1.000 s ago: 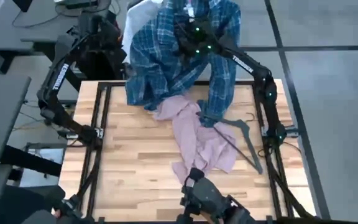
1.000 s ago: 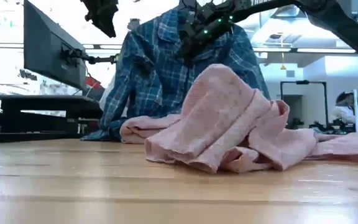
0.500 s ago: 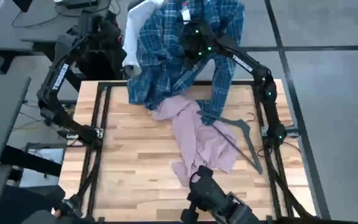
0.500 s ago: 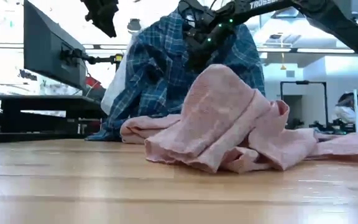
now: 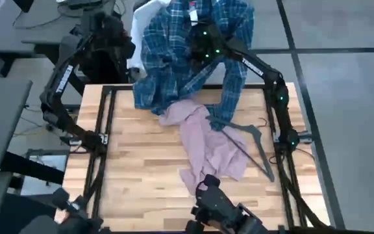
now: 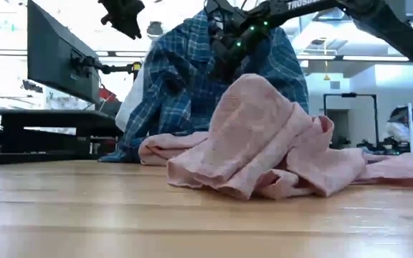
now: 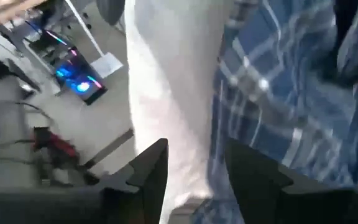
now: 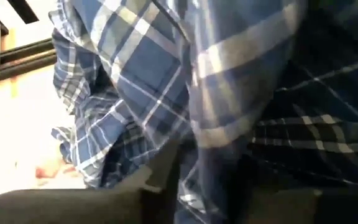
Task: Hang clothes
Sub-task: Hang the blue long sleeve on the hanger rack
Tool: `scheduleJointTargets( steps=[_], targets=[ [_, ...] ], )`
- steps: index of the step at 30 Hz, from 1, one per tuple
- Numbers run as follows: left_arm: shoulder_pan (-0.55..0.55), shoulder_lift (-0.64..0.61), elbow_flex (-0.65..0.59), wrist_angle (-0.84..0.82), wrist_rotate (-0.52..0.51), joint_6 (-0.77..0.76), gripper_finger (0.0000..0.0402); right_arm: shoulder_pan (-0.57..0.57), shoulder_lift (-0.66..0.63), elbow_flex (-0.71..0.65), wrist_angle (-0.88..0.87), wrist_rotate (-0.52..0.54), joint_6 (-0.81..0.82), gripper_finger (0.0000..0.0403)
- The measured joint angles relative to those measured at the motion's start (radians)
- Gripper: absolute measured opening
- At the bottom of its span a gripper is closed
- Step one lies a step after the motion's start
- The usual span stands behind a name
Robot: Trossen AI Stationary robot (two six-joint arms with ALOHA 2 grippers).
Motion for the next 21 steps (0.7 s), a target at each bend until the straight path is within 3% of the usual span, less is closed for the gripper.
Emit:
scheduleJointTargets(
  steps=[5, 9, 17, 21],
  targets=[
    [-0.001, 0.077, -0.001, 0.040, 0.094, -0.153, 0.0187, -0.002, 0.000, 0.000, -0.003, 0.000, 0.003, 0.0154],
    [-0.001, 0.109, -0.001, 0.101, 0.109, -0.246, 0.0200, -0.001, 0.000, 0.000, -0.003, 0.000, 0.003, 0.0173],
    [-0.007, 0.069, -0.001, 0.174, 0.211, -0.372, 0.0201, -0.003, -0.002, 0.000, -0.004, -0.001, 0.002, 0.0180],
    [0.004, 0.053, 0.001, 0.182, 0.214, -0.390, 0.0201, -0.003, -0.002, 0.000, -0.004, -0.001, -0.006, 0.0180]
  ],
)
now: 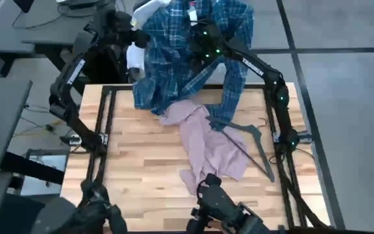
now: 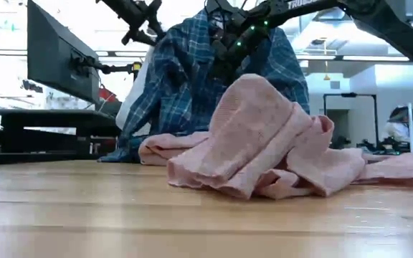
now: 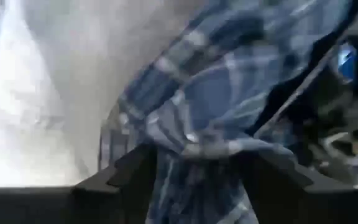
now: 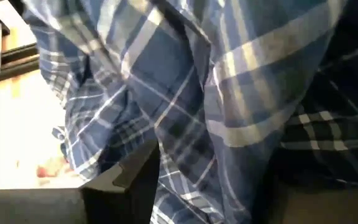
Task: Hang clothes
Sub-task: Hang the blue long sleeve on the hanger rack
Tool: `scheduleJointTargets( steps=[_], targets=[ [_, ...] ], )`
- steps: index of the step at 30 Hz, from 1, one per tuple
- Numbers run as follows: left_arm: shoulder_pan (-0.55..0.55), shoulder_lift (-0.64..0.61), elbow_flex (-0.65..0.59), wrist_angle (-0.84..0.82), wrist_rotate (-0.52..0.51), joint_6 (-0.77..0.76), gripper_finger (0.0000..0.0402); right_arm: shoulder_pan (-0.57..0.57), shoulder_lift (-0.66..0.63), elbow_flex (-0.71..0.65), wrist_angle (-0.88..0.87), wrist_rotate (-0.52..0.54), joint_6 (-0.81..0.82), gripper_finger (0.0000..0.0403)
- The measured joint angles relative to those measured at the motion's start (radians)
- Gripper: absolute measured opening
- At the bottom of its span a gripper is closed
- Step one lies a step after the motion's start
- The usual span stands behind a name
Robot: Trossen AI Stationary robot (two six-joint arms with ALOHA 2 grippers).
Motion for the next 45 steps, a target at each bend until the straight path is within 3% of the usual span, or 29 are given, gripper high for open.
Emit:
scheduleJointTargets(
  steps=[5, 12, 17, 20, 23, 29, 35, 45],
  targets=[
    [0.000, -0.003, 0.000, -0.064, 0.073, 0.003, 0.0201, -0.002, 0.000, 0.000, 0.000, 0.000, -0.002, 0.0180],
    [-0.004, -0.004, 0.000, -0.017, 0.029, -0.009, 0.0201, -0.007, 0.000, 0.001, 0.000, -0.001, -0.002, 0.0180],
    [-0.018, -0.019, 0.023, -0.103, 0.149, 0.007, 0.0201, -0.006, 0.000, 0.001, -0.003, -0.001, -0.002, 0.0180],
    [0.005, -0.052, 0.052, -0.170, 0.117, 0.071, 0.0201, -0.007, 0.000, 0.001, -0.011, -0.001, -0.003, 0.0180],
    [0.021, -0.066, 0.054, -0.101, 0.064, 0.041, 0.0201, -0.006, -0.001, 0.001, -0.011, -0.001, -0.003, 0.0180],
    [-0.034, -0.025, 0.052, -0.078, 0.064, 0.034, 0.0201, -0.006, -0.005, 0.001, -0.003, -0.001, -0.004, 0.0180],
    [-0.037, -0.029, 0.051, -0.089, 0.028, 0.052, 0.0201, -0.007, -0.136, 0.001, -0.110, 0.014, -0.009, 0.0180],
    [-0.014, -0.039, 0.051, -0.076, 0.019, 0.095, 0.0201, -0.011, -0.374, 0.002, -0.155, 0.016, 0.145, 0.0180]
  ],
)
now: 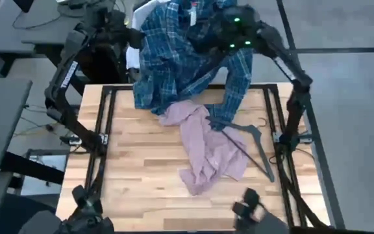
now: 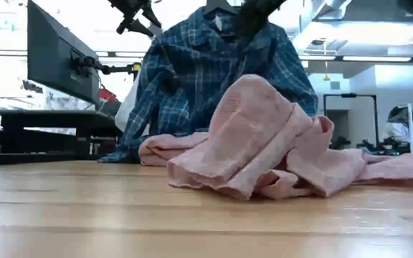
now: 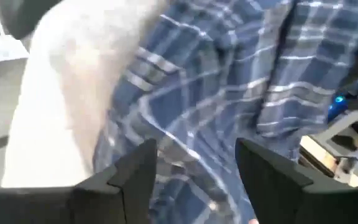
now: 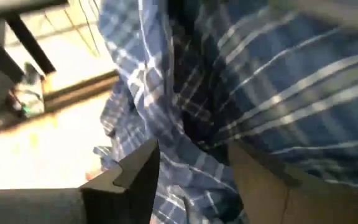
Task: Hang clothes
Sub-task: Hang the blue long sleeve on the hanger rack
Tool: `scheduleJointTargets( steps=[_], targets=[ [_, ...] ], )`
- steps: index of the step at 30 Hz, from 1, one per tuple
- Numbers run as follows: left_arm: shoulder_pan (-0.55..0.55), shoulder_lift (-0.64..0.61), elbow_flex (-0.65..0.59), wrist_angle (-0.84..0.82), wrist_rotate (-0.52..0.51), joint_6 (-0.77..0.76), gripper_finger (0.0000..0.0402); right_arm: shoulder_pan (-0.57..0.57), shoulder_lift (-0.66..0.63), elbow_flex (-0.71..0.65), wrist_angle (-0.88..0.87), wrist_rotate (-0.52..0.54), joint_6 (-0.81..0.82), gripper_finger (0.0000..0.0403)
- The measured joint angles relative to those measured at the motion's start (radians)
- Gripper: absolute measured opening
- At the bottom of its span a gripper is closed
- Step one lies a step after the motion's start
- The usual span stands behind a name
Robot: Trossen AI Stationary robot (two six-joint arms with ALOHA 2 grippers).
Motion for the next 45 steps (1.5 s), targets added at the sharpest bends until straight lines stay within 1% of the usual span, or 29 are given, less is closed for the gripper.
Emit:
scheduleJointTargets(
  steps=[3, 6, 9, 11, 12, 14, 16, 18, 19, 20, 22, 25, 28, 32, 35, 38, 42, 45],
  targets=[
    [-0.002, 0.000, 0.001, -0.010, 0.002, 0.019, 0.0201, -0.005, -0.035, 0.000, 0.010, 0.010, -0.011, 0.0180],
    [-0.003, 0.000, 0.001, -0.012, 0.002, 0.030, 0.0201, -0.016, -0.041, 0.000, 0.106, 0.051, 0.001, 0.0180],
    [-0.003, 0.000, 0.001, -0.007, 0.001, 0.044, 0.0201, -0.021, -0.016, 0.001, 0.214, 0.051, 0.042, 0.0180],
    [-0.003, 0.000, 0.001, -0.011, 0.001, 0.047, 0.0201, -0.021, 0.006, 0.001, 0.242, 0.028, 0.089, 0.0180],
    [-0.004, 0.000, 0.001, -0.016, 0.002, 0.048, 0.0201, -0.020, 0.018, 0.000, 0.253, -0.020, 0.114, 0.0180],
    [-0.004, 0.000, 0.001, -0.035, 0.003, 0.056, 0.0201, -0.010, 0.026, -0.003, 0.276, -0.180, 0.149, 0.0180],
    [-0.004, 0.000, 0.001, -0.058, 0.005, 0.072, 0.0201, 0.014, 0.022, -0.002, 0.294, -0.346, 0.142, 0.0180],
    [-0.004, 0.000, 0.001, -0.067, 0.005, 0.087, 0.0201, 0.040, 0.015, 0.002, 0.273, -0.486, 0.115, 0.0180],
    [-0.004, 0.000, 0.001, -0.074, 0.006, 0.096, 0.0201, 0.053, 0.014, 0.003, 0.242, -0.537, 0.097, 0.0180],
    [-0.004, 0.000, 0.001, -0.080, 0.006, 0.105, 0.0201, 0.065, 0.015, 0.003, 0.200, -0.556, 0.078, 0.0180],
    [-0.004, 0.000, 0.001, -0.083, 0.006, 0.117, 0.0201, 0.095, 0.045, 0.003, 0.125, -0.525, 0.035, 0.0180],
    [-0.004, 0.000, 0.001, -0.084, 0.007, 0.134, 0.0201, 0.112, 0.125, 0.000, 0.034, -0.423, 0.022, 0.0180],
    [-0.004, 0.000, 0.001, -0.102, 0.007, 0.146, 0.0201, 0.114, 0.238, -0.001, 0.000, -0.341, 0.058, 0.0180],
    [-0.004, 0.000, 0.001, -0.151, 0.006, 0.172, 0.0201, 0.098, 0.398, -0.001, 0.011, -0.296, 0.131, 0.0180],
    [-0.004, 0.000, 0.001, -0.176, 0.006, 0.198, 0.0201, 0.084, 0.502, -0.002, 0.058, -0.190, 0.178, 0.0178],
    [-0.004, 0.000, 0.001, -0.189, 0.006, 0.211, 0.0201, 0.060, 0.580, -0.002, 0.164, -0.090, 0.223, 0.0172],
    [-0.004, 0.000, 0.001, -0.194, 0.006, 0.213, 0.0201, 0.010, 0.647, -0.002, 0.327, -0.055, 0.286, 0.0166],
    [-0.004, 0.000, 0.001, -0.200, 0.006, 0.212, 0.0201, -0.035, 0.662, -0.002, 0.440, -0.009, 0.307, 0.0162]
  ],
)
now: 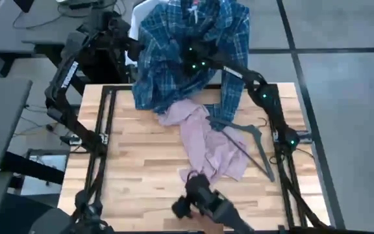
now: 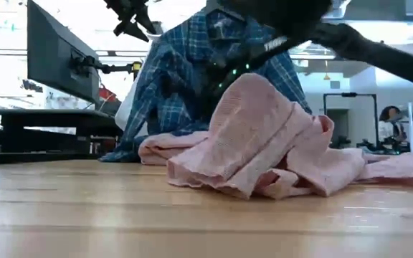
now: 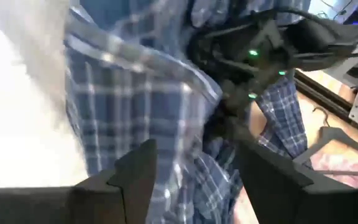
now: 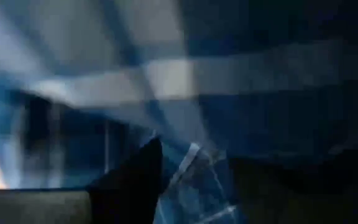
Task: Hang clothes
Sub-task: Hang the blue long sleeve on the hanger rack
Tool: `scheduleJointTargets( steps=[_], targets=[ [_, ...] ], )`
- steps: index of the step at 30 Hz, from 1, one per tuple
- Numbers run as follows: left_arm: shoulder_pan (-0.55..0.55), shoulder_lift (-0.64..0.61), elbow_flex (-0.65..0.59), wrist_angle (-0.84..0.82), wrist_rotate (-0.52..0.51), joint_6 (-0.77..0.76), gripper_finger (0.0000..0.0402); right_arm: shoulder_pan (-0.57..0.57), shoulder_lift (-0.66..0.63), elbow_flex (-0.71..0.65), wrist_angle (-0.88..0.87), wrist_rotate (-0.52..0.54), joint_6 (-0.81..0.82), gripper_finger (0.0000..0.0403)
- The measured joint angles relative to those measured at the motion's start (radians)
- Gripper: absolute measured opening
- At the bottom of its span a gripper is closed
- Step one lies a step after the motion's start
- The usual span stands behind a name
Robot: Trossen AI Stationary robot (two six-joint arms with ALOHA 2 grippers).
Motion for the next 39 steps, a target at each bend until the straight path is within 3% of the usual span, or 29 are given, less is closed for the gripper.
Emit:
scheduleJointTargets(
  steps=[7, 16, 25, 39],
  targets=[
    [-0.022, 0.000, -0.014, -0.074, -0.002, 0.058, 0.0201, -0.110, -0.016, 0.002, 0.160, 0.122, -0.020, 0.0159],
    [-0.059, 0.001, -0.055, -0.083, -0.002, 0.081, 0.0201, -0.212, -0.090, 0.001, 0.182, 0.250, -0.237, 0.0159],
    [-0.076, 0.001, -0.055, -0.077, 0.000, 0.077, 0.0201, -0.263, -0.151, 0.001, 0.203, 0.255, -0.274, 0.0159],
    [-0.088, 0.001, -0.055, -0.077, -0.001, 0.059, 0.0201, -0.177, -0.151, 0.001, 0.085, 0.242, -0.287, 0.0159]
  ],
)
